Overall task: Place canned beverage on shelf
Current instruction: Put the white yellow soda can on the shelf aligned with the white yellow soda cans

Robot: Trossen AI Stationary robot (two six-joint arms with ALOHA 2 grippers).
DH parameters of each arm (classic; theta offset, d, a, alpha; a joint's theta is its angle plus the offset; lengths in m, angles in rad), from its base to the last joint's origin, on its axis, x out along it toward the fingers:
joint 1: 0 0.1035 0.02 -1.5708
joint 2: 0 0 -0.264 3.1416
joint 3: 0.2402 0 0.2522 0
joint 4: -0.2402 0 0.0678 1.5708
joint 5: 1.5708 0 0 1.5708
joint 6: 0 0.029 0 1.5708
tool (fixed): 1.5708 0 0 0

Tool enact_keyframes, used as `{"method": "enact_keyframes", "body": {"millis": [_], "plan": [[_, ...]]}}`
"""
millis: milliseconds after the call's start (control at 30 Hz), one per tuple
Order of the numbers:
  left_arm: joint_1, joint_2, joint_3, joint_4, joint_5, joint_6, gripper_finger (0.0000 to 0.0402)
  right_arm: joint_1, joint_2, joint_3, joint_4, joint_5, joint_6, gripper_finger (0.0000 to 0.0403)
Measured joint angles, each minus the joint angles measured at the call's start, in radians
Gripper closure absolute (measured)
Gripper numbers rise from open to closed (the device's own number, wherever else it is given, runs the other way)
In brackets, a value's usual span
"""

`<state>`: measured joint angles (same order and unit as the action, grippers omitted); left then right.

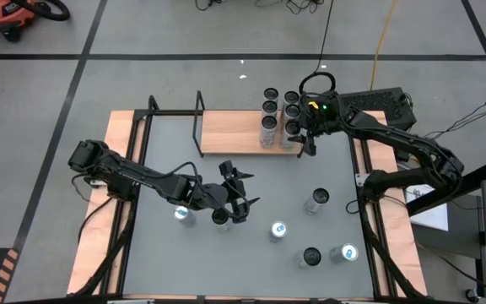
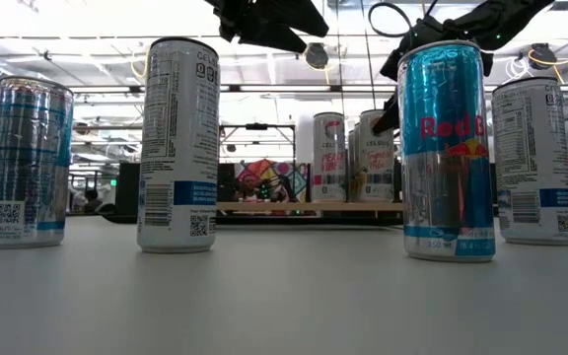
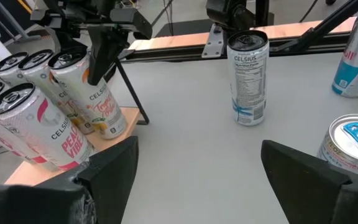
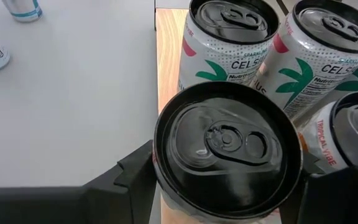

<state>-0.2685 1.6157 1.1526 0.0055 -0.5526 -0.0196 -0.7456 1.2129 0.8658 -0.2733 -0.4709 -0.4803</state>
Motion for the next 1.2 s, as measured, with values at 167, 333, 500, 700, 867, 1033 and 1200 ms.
{"method": "enact_keyframes", "body": {"millis": [167, 333, 500, 700, 867, 1033, 1200], "plan": [[0.0, 0.0, 0.0, 0.0, 0.0, 0.0, 0.0068, 0.0, 0.0, 0.0, 0.0, 0.0, 0.005, 0.0206], [0.0, 0.0, 0.0, 0.0, 0.0, -0.001, 0.0068, 0.0, 0.0, 0.0, 0.0, 0.0, 0.009, 0.0195], [0.0, 0.0, 0.0, 0.0, 0.0, -0.001, 0.0068, 0.0, 0.0, 0.0, 0.001, 0.0, 0.016, 0.0165], [0.0, 0.0, 0.0, -0.013, 0.0, -0.002, 0.0068, 0.0, -0.002, 0.0, 0.003, 0.0, 0.016, 0.0161], [0.0, 0.0, 0.0, -0.017, 0.0, -0.003, 0.0068, 0.002, -0.023, 0.0, 0.015, 0.0, 0.023, 0.0158], [0.0, 0.0, 0.0, -0.017, 0.0, -0.004, 0.0068, 0.002, -0.053, 0.0, 0.019, -0.007, 0.03, 0.0154], [0.0, 0.0, 0.0, -0.017, 0.0, -0.004, 0.0068, 0.002, -0.083, 0.0, 0.015, -0.006, 0.031, 0.0154]]}}
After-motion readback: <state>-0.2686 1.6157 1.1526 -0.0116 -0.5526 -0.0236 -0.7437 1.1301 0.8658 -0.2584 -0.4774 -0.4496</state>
